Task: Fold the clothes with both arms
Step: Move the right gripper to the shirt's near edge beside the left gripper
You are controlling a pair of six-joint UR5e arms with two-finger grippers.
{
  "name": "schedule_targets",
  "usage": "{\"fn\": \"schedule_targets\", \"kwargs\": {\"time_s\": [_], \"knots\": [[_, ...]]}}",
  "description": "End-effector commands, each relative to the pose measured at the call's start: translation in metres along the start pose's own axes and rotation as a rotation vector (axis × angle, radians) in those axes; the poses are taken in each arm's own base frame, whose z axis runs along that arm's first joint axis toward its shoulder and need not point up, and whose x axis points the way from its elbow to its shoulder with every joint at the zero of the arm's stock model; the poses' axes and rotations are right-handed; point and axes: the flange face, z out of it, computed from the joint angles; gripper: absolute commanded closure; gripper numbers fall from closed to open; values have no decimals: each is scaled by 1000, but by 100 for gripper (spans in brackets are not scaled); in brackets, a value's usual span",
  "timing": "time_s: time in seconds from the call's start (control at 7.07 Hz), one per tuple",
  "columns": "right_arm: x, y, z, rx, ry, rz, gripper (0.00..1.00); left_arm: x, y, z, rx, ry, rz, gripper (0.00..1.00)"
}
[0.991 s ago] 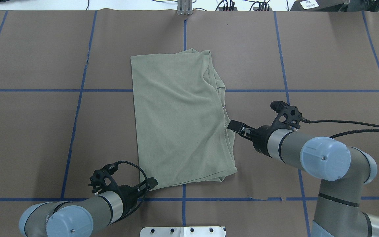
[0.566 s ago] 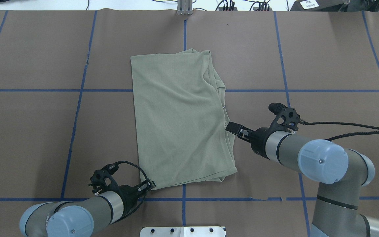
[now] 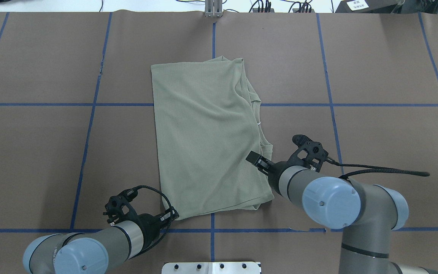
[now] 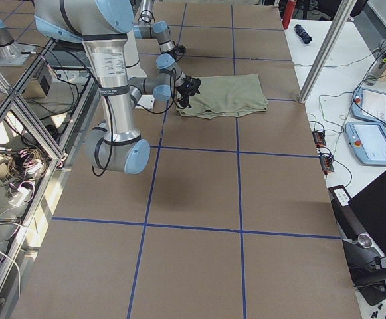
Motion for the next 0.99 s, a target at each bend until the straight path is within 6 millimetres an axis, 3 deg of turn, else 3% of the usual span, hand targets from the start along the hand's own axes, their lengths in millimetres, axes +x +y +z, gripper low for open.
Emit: {"fn": "schedule_targets", "kwargs": {"time_s": [0.0, 0.42, 0.85], "knots": [[4, 49, 11, 16, 73, -2, 3, 2, 0, -2, -3, 5, -1, 100], [21, 63, 37, 36, 115, -29, 3, 3, 0, -3, -3, 7, 0, 100], [9, 79, 42, 52, 96, -23, 3, 3, 0, -3, -3, 7, 0, 100]]}}
